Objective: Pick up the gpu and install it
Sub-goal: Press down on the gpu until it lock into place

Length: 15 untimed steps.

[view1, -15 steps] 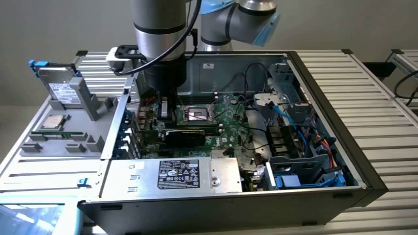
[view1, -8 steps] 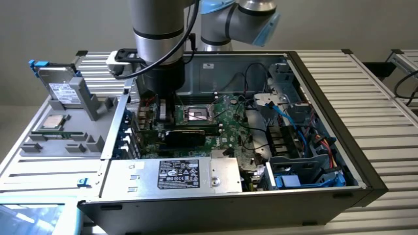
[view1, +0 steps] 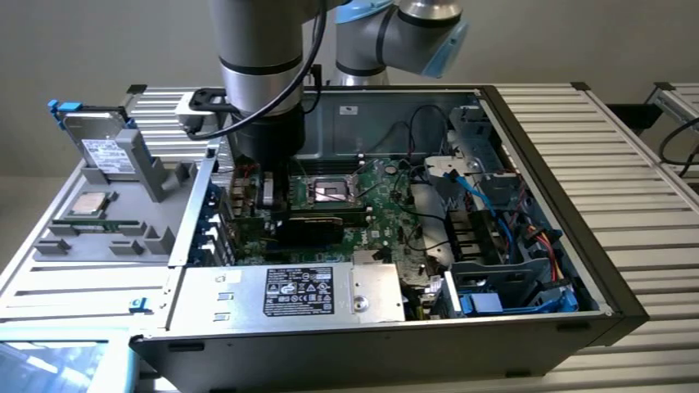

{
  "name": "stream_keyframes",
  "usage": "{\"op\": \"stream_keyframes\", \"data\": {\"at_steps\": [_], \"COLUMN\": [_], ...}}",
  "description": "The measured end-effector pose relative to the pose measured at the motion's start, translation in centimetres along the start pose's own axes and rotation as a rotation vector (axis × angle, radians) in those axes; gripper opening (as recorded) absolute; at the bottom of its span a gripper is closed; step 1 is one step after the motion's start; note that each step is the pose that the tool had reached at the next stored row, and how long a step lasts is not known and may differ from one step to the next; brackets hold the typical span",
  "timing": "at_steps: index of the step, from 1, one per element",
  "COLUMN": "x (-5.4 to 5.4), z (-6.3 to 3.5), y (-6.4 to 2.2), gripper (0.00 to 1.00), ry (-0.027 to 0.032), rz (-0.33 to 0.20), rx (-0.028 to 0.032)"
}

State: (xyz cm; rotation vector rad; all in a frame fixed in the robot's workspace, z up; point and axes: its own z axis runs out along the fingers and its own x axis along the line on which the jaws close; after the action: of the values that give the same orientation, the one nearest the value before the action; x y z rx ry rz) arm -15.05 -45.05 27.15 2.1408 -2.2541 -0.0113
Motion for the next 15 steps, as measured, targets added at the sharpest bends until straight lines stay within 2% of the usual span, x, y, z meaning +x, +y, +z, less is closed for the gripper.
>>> {"op": "stream_keyframes", "data": {"at_steps": [15], "x": [-0.18], "z": [0.17], "y": [0.02], "gripper": [0.12], "ry": [-0.001], "rz": [0.029], "rx": [-0.0007]}}
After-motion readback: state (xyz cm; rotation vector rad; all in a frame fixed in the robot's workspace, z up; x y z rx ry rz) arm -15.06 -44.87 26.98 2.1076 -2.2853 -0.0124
